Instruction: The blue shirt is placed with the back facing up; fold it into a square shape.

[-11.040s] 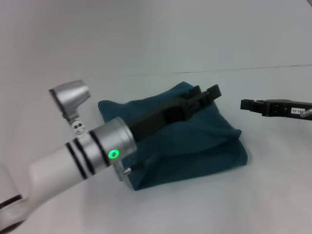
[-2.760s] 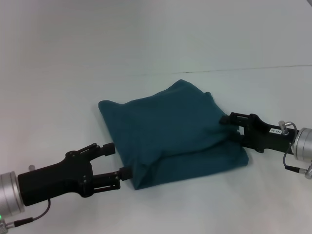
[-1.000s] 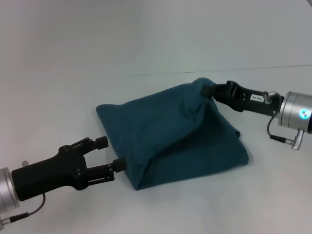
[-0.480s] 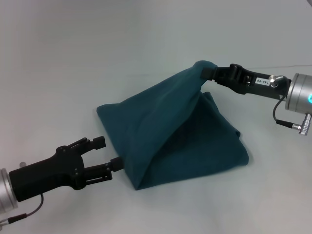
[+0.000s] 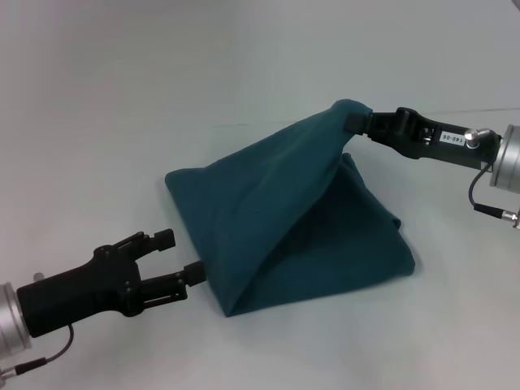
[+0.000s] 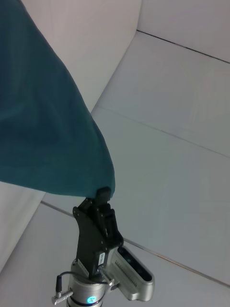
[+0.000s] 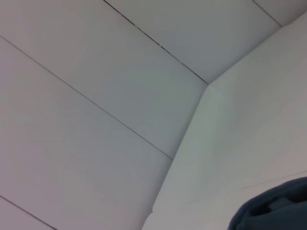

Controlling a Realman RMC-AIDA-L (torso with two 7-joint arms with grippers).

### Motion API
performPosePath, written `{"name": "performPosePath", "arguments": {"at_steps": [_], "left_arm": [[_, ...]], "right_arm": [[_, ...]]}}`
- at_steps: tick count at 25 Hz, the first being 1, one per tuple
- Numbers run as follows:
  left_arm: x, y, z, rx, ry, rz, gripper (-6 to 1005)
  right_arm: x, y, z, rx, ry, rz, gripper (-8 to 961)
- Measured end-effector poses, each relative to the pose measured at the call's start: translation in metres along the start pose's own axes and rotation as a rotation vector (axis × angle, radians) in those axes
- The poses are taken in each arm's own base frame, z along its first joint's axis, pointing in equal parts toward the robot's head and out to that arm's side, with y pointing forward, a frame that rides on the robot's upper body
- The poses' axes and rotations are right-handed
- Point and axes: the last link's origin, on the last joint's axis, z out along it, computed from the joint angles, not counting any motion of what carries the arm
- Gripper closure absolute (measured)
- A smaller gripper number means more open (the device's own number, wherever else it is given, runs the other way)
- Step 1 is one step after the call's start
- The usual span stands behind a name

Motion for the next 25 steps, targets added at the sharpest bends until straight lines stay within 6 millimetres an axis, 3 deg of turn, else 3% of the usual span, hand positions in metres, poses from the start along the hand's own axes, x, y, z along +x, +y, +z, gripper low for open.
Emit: {"name": "performPosePath", "arguments": {"at_steps": [16,25], "left_arm": [[-0.001,-0.002,0.002,0.013,-0.003,-0.008,51],[-0.003,-0.003,0.004,0.019,-0.005,-0.02,51]], "right_arm": [[0.02,-0.014,-0.025,0.022,-0.015,0.034,933],[0.041,-0.041,-0.038,0.138,-0.049,0.098,855]]}}
